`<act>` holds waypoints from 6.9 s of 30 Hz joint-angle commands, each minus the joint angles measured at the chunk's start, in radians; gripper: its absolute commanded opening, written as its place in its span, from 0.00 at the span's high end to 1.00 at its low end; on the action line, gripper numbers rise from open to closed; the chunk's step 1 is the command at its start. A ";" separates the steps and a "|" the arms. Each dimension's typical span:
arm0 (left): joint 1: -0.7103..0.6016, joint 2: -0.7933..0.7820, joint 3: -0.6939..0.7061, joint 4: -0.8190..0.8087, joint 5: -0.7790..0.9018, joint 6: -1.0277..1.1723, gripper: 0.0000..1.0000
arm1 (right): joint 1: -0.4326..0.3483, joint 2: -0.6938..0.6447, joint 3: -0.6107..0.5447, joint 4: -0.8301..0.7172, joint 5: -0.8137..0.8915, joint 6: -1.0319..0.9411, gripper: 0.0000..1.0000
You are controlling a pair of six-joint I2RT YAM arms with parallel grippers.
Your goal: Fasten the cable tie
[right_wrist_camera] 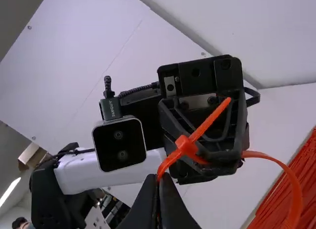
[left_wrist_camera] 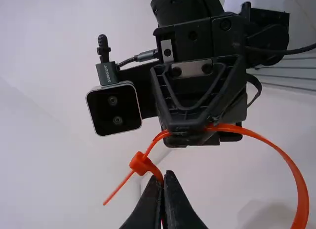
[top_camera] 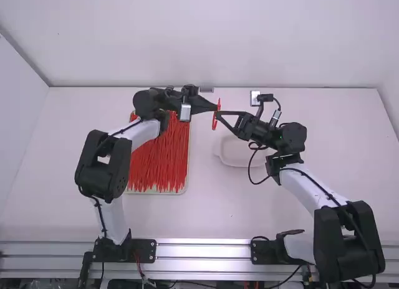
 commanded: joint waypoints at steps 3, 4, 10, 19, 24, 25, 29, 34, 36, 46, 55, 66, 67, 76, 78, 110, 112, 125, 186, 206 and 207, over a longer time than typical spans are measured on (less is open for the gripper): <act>-0.002 0.005 -0.014 0.009 0.083 0.030 0.99 | -0.025 0.000 0.041 0.023 0.117 0.000 1.00; -0.002 0.005 -0.014 0.009 0.083 0.033 0.99 | -0.025 0.000 0.041 0.014 0.119 -0.002 1.00; -0.015 0.004 -0.014 0.009 0.083 0.045 0.99 | -0.025 0.000 0.041 -0.013 0.134 -0.034 1.00; -0.015 0.003 -0.012 0.009 0.083 0.027 0.99 | 0.001 0.002 0.041 -0.067 0.144 -0.101 1.00; -0.015 0.003 -0.013 0.007 0.083 0.017 0.98 | -0.012 0.002 0.041 -0.066 0.150 -0.101 1.00; -0.015 0.003 -0.013 0.009 0.083 0.010 0.99 | -0.009 0.002 0.041 -0.066 0.152 -0.101 1.00; -0.015 0.003 -0.013 0.007 0.083 0.002 0.98 | -0.012 0.002 0.041 -0.067 0.150 -0.102 1.00; -0.003 0.003 -0.012 0.007 0.083 -0.025 0.99 | -0.012 0.002 0.039 -0.067 0.103 -0.119 0.90; 0.003 0.003 -0.012 0.006 0.082 -0.044 0.99 | -0.012 0.002 0.039 -0.067 0.093 -0.120 0.80; 0.004 0.003 -0.012 0.007 0.081 -0.232 0.98 | -0.048 0.002 0.039 -0.067 0.105 -0.119 0.60; 0.005 0.003 -0.012 0.007 0.080 -0.380 0.98 | -0.034 0.002 0.039 -0.066 0.105 -0.098 0.57; 0.003 0.003 -0.013 0.007 0.082 -0.515 0.99 | -0.004 0.002 0.039 -0.066 0.105 -0.101 0.50; -0.006 0.003 -0.013 0.006 0.082 -0.516 0.98 | -0.004 0.002 0.039 -0.066 0.105 -0.101 0.50; -0.024 0.003 -0.015 -0.002 0.083 -0.570 0.98 | -0.011 0.002 0.039 -0.063 0.103 -0.101 0.52; -0.021 0.004 -0.019 -0.002 0.083 -0.579 0.98 | -0.011 0.002 0.039 -0.063 0.101 -0.101 0.56; -0.027 0.004 -0.251 0.007 0.082 -0.616 0.98 | -0.178 0.002 0.066 0.118 0.052 0.004 1.00; -0.027 0.004 -0.280 0.009 0.082 -0.588 0.98 | -0.198 0.002 0.085 0.117 0.051 0.005 1.00; -0.027 0.004 -0.351 0.006 0.083 -0.558 0.98 | -0.252 0.002 0.190 0.110 0.023 0.047 1.00; 0.037 0.004 0.024 0.007 0.043 -0.985 0.98 | 0.041 0.002 0.208 -0.321 0.135 -0.394 0.86; 0.055 0.004 0.024 -0.008 -0.006 -0.958 0.55 | -0.040 0.002 0.208 -0.412 -0.016 -0.520 1.00; 0.063 0.004 0.024 -0.018 -0.007 -0.958 0.39 | -0.053 0.002 0.208 -0.443 -0.022 -0.550 1.00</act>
